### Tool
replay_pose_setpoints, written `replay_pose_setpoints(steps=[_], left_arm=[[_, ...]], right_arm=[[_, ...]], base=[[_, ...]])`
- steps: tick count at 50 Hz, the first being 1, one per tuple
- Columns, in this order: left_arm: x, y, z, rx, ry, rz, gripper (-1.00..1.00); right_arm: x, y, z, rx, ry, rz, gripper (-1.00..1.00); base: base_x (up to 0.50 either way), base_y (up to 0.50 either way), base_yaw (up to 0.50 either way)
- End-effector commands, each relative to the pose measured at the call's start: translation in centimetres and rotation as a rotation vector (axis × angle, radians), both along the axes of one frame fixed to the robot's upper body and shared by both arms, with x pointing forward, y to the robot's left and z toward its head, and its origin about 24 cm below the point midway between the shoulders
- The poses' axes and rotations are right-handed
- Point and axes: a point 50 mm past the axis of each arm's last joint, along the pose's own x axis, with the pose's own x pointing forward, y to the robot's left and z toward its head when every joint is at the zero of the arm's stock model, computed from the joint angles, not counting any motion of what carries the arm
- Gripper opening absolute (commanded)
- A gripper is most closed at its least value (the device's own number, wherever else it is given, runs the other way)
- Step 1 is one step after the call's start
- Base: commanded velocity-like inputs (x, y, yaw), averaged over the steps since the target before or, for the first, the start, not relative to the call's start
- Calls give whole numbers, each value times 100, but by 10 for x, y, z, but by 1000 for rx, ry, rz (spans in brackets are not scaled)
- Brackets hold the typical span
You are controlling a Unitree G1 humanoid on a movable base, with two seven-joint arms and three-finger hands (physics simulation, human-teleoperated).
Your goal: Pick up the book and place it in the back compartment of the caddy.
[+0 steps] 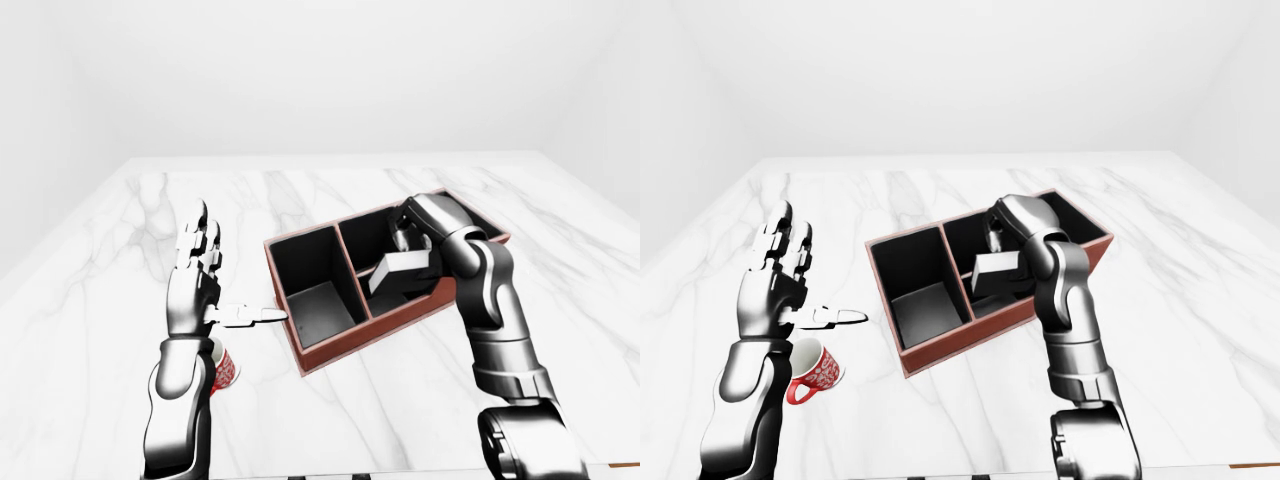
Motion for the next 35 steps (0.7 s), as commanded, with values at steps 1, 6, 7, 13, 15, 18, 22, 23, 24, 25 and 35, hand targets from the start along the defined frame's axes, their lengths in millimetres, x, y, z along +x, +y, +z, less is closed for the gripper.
replay_pose_setpoints(steps=[1,6,7,13,15,18,22,23,24,25,35], left_arm=[[0,0,0,0,0,2,100],[0,0,0,-1,2,4,100],[0,0,-1,-1,3,4,100],[0,0,0,-1,2,5,100],[0,0,-1,-1,4,5,100],[1,0,-1,-2,6,5,100],[0,1,1,-2,-3,6,100],[1,1,0,-2,-2,7,100],[0,1,1,-2,-4,7,100],[1,1,1,-2,-3,7,100],[1,0,0,-2,1,6,100]], right_arm=[[5,-6,-1,3,-23,-36,-100],[7,-6,-3,6,-20,-42,-100],[8,-6,-4,8,-19,-44,-100],[9,-4,-8,-5,-16,-46,-100],[10,-2,-10,-10,-13,-48,-100],[10,1,-14,-16,-6,-46,-100],[12,2,-14,-18,-2,-44,-100],[12,2,-14,-19,-2,-45,-100],[13,2,-14,-19,-1,-46,-100],[13,2,-14,-19,-1,-46,-100],[16,-1,-20,-15,12,-62,-100]], base=[[0,0,0],[0,0,0],[0,0,0],[0,0,0],[0,0,0],[0,0,0],[0,0,0],[0,0,0],[0,0,0],[0,0,0],[0,0,0]])
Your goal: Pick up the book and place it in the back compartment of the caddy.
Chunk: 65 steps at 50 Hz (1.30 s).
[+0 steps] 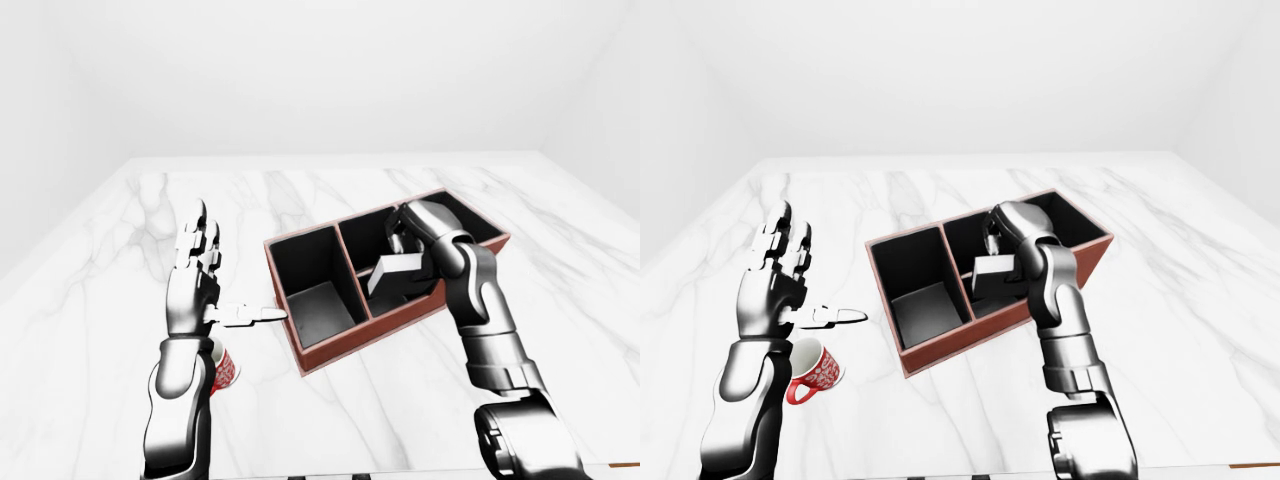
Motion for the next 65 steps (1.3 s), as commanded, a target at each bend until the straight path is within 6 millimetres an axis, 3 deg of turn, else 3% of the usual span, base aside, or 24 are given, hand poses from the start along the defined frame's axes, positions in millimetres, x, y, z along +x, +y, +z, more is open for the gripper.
replay_pose_setpoints(steps=[1,42,65], left_arm=[[0,0,0,-1,2,0,100],[0,0,0,-1,-2,1,100],[-1,0,0,-2,0,1,100]], right_arm=[[3,-2,0,-7,-20,-23,-100],[15,-4,-18,-14,-22,-40,-100],[20,-3,-39,-36,0,-33,-100]], base=[[0,0,0],[0,0,0],[0,0,0]])
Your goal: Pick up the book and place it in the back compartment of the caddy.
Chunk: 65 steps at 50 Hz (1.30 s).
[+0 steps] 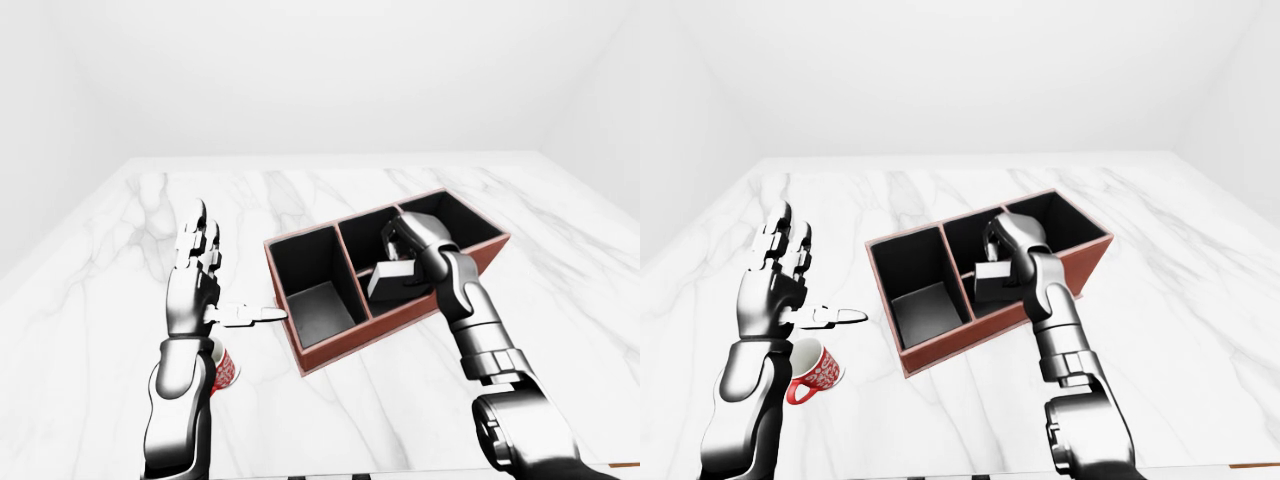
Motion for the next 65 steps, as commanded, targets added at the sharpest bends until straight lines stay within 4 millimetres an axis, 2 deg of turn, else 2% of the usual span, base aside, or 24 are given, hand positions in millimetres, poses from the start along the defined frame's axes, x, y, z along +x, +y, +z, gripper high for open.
replay_pose_setpoints(steps=[1,25,26,27,36,48,49,65], left_arm=[[0,0,0,-1,1,0,100],[1,0,-1,0,4,0,100],[1,0,-1,0,6,0,100],[1,0,-1,0,4,0,100],[1,0,-1,0,3,1,100],[1,0,-2,0,11,2,100],[1,0,-3,0,12,3,100],[0,0,-2,2,8,1,100]], right_arm=[[2,0,-2,-17,-25,1,-100],[4,-2,-12,-28,-21,-13,-97],[5,-3,-11,-31,-38,-18,62],[6,-3,-11,-29,-32,-23,100],[6,-4,-8,-28,-50,-24,100],[-8,-5,11,-2,-103,-30,100],[-14,-4,20,16,-119,-31,100],[-82,7,74,68,-266,82,100]], base=[[0,0,0],[0,0,0],[0,0,0],[0,0,0],[0,0,1],[0,0,0],[0,0,0],[0,0,0]])
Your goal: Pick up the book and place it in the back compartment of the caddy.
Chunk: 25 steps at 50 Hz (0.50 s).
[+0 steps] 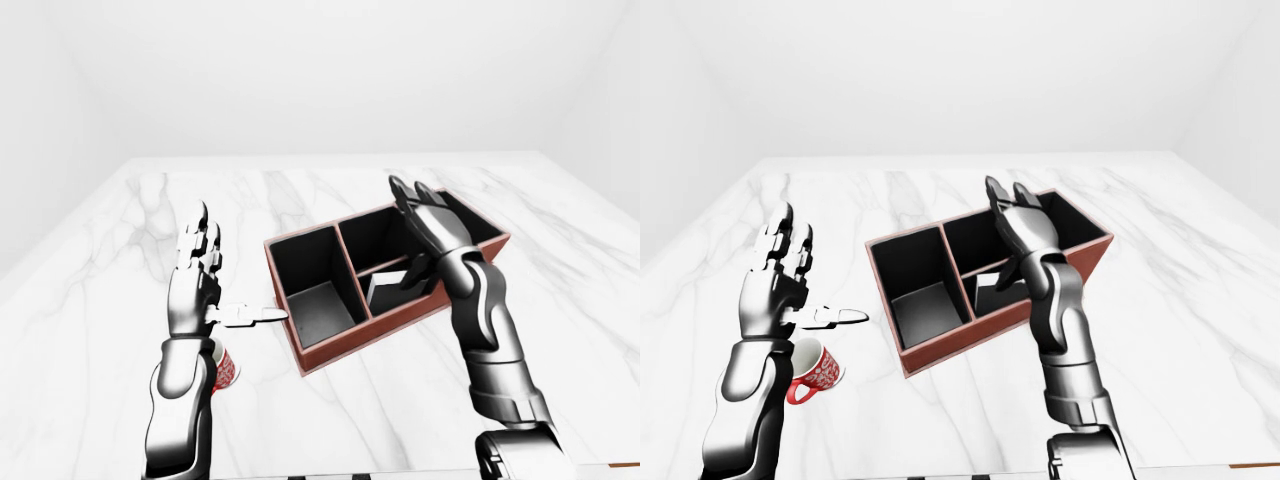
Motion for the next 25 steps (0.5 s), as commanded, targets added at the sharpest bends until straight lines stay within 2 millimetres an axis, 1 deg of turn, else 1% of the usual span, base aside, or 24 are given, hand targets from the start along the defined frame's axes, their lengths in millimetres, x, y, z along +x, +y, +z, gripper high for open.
replay_pose_setpoints(steps=[1,2,9,10,13,15,18,21,22,25], left_arm=[[-1,0,0,1,-2,0,100],[-1,0,0,0,0,-1,100],[-1,0,1,0,-6,0,100],[-2,0,2,0,-8,-1,100],[-2,0,3,0,-12,-2,100],[-3,0,4,1,-20,0,100],[-3,1,6,0,-29,1,100],[-5,1,10,-1,-46,1,100],[-6,1,11,-1,-52,0,100],[-7,1,12,0,-58,-1,100]], right_arm=[[-43,3,38,-7,-140,46,100],[-47,4,41,-5,-152,54,100],[-66,6,48,39,-192,88,100],[-74,7,50,55,-201,104,100],[-88,12,53,104,-196,173,100],[-101,14,63,125,-249,204,100],[-114,15,74,140,-307,248,100],[-132,18,91,141,-403,306,100],[-141,18,100,128,-462,318,100],[-152,19,104,111,-501,347,100]], base=[[0,0,0],[0,0,0],[0,0,0],[0,0,0],[0,0,0],[0,0,0],[0,0,0],[0,0,0],[0,0,0],[0,0,0]])
